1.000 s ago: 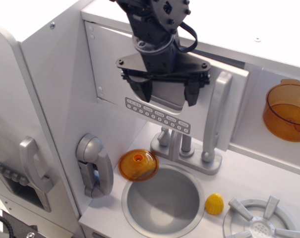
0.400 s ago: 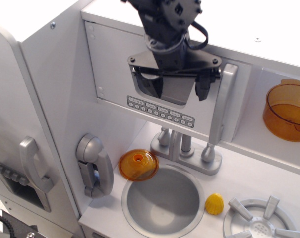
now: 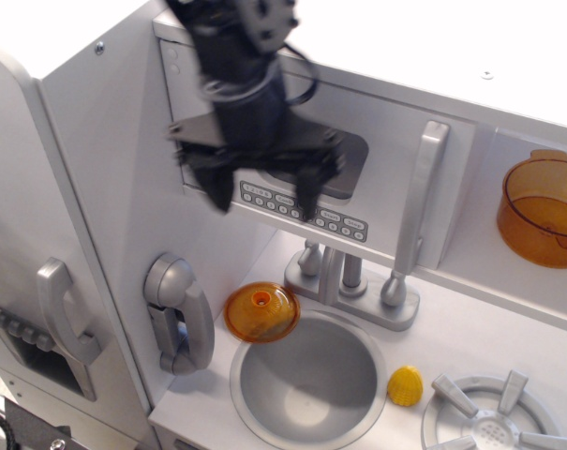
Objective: Close microwave
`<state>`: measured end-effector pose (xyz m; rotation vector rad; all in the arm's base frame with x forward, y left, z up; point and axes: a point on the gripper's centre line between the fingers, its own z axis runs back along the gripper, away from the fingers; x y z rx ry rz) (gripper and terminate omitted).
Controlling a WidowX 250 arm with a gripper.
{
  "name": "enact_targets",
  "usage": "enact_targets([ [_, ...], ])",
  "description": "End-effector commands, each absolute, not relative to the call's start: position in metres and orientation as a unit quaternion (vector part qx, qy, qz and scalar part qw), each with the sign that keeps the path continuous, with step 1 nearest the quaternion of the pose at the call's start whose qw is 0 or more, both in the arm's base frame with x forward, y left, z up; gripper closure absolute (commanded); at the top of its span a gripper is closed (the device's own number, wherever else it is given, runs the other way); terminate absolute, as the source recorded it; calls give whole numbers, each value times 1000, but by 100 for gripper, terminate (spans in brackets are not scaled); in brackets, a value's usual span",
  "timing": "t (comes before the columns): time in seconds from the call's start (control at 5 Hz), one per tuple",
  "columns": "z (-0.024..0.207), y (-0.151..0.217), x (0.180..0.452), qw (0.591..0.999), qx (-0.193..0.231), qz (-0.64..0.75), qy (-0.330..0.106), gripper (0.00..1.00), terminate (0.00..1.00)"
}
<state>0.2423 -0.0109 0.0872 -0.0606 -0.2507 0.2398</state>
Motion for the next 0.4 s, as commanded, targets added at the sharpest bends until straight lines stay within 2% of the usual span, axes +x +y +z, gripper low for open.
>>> enact_targets([
  [0.0, 109, 5, 215, 989, -60, 85, -103, 0, 0],
  [0.2, 109, 5, 215, 989, -60, 85, -103, 0, 100],
])
